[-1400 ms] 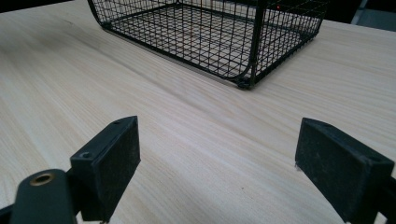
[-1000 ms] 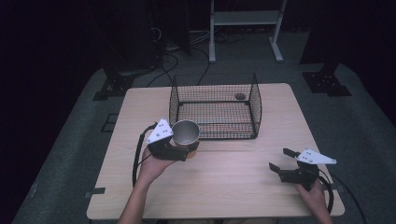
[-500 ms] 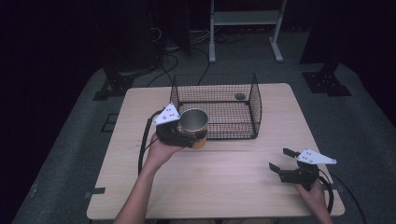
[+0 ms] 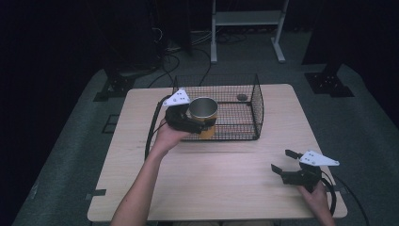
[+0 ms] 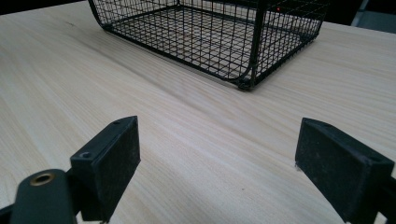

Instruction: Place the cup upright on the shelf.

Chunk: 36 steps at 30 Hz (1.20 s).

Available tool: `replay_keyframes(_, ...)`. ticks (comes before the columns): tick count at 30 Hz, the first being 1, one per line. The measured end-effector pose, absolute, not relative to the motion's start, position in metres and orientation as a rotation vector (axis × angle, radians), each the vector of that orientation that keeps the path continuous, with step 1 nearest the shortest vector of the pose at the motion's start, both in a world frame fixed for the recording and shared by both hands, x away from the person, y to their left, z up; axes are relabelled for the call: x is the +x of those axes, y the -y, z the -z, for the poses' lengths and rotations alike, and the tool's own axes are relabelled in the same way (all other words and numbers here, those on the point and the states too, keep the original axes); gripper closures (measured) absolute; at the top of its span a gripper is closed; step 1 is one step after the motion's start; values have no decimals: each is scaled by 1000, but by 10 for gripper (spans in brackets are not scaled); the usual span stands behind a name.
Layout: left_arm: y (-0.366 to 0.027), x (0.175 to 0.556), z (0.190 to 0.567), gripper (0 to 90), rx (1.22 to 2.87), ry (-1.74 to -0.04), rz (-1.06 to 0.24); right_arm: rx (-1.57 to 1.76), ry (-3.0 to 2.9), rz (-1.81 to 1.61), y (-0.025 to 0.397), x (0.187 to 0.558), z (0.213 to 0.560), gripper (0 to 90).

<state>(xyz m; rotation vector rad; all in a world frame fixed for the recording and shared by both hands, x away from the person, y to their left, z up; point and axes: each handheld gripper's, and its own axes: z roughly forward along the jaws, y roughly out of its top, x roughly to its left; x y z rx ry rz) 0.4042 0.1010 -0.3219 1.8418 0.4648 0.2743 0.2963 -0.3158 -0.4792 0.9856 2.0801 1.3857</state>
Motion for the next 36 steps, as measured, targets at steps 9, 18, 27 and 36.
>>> replay_keyframes(9,-93,425,310,136,1856,-478,-272,986,-2079,-1388,316,296,479,130)
replay_keyframes(18,-83,447,310,135,1871,-499,-277,985,-2079,-1391,316,296,479,130)
replay_keyframes(27,-75,469,318,136,1865,-513,-274,986,-2078,-1397,317,296,479,130)
replay_keyframes(36,-62,486,323,135,1883,-493,-287,985,-2076,-1403,317,296,479,130)
